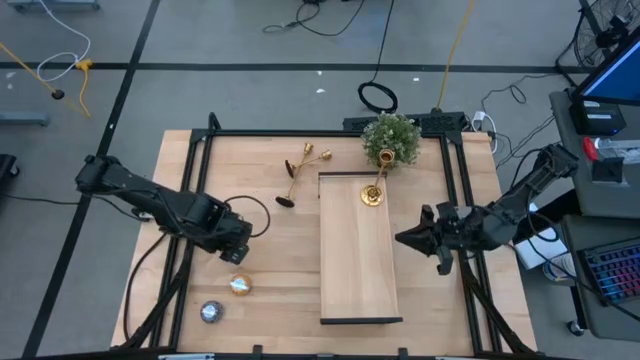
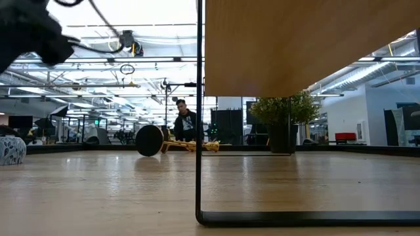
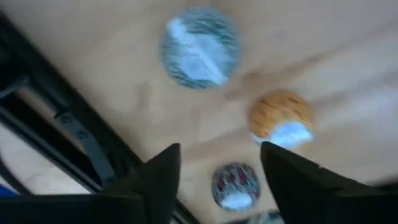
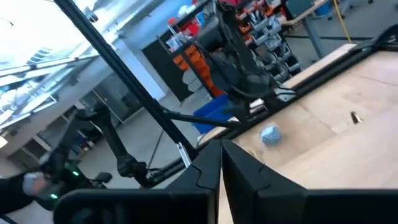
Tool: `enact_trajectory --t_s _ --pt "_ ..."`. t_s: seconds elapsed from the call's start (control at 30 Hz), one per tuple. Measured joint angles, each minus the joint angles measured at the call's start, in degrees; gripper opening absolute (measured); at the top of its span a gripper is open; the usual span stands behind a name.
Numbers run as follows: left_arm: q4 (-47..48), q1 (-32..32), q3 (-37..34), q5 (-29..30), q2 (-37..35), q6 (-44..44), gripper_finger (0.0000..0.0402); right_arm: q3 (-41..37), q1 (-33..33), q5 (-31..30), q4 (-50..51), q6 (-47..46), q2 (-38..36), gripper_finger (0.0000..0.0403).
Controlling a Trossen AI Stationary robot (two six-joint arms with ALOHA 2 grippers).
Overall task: Pick & Place candle stick holders
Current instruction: Put the green patterned scented candle on the shelf
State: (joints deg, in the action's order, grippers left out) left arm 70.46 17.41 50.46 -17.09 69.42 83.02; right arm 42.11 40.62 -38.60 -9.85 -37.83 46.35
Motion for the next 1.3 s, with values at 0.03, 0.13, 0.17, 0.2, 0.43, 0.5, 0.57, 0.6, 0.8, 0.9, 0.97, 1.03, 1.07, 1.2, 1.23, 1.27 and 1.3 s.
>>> enact_trajectory --t_s 0.03,0.13,0.17,0.2,0.43,0.5,0.57,0.6,0.8,0.9,0.97,1.03,1.07,1.2,1.23,1.27,1.3 --pt "-0.2 0.2 -0.8 1.2 0.0 1.3 0.0244 0.0 0.3 -0.2 -0.4 0.6 0.0 0.0019" --pt "-2.0 0.8 -2.5 7.0 0.0 5.4 0.0284 0.0 1.0 -0.3 -1.5 4.5 0.0 0.0036" --pt "-3.2 0.8 -2.9 8.9 0.0 6.7 0.0296 0.0 1.1 -0.3 -1.8 5.8 0.0 0.0043" --pt "-4.6 0.8 -3.2 10.1 0.0 7.8 0.0307 0.0 1.1 -0.4 -2.4 6.7 0.0 0.0052" --pt "-13.0 0.9 -5.0 12.3 0.2 12.1 0.0361 0.0 0.9 -0.6 -6.0 7.3 0.0 0.0126" --pt "-11.8 1.5 -5.0 12.8 0.4 13.7 0.0369 0.0 0.9 -0.8 -6.0 7.5 0.1 0.0146" --pt "-10.6 2.1 -5.0 12.7 0.4 15.0 0.0374 0.0 0.9 -2.0 -6.3 7.2 0.1 0.0164" --pt "-10.2 2.4 -5.0 12.7 0.8 15.7 0.0376 0.0 0.9 -2.2 -6.2 7.1 0.0 0.0173" --pt "-8.7 3.0 -5.0 12.7 3.8 17.0 0.0377 0.0 0.9 -2.2 -6.3 7.3 0.1 0.0208" --pt "-8.9 2.9 -5.0 12.7 6.1 16.9 0.0377 0.0 0.7 -2.2 -6.2 7.3 0.1 0.0215" --pt "-8.9 2.8 -5.0 12.6 7.8 16.7 0.0377 0.0 0.7 -2.2 -6.2 7.3 0.1 0.0216" --pt "-8.9 2.1 -5.0 11.3 9.3 15.4 0.0377 0.0 0.7 -2.1 -6.2 7.3 0.1 0.0216" --pt "-8.9 1.8 -5.0 10.3 10.2 14.7 0.0377 0.0 0.7 -2.1 -6.2 7.2 0.1 0.0216" --pt "-9.2 1.7 -5.0 9.4 12.3 13.7 0.0377 0.0 0.7 -2.1 -6.2 7.2 0.1 0.0215" --pt "-9.5 1.7 -5.2 9.1 12.6 13.6 0.0376 0.0 0.7 -2.1 -6.2 7.1 0.1 0.0215" --pt "-10.2 1.7 -5.7 8.8 12.9 13.5 0.0376 0.0 0.7 -2.1 -6.2 7.1 0.1 0.0216" --pt "-11.1 1.7 -6.2 8.5 13.0 13.5 0.0376 0.0 0.7 -2.1 -6.3 7.1 0.1 0.0216"
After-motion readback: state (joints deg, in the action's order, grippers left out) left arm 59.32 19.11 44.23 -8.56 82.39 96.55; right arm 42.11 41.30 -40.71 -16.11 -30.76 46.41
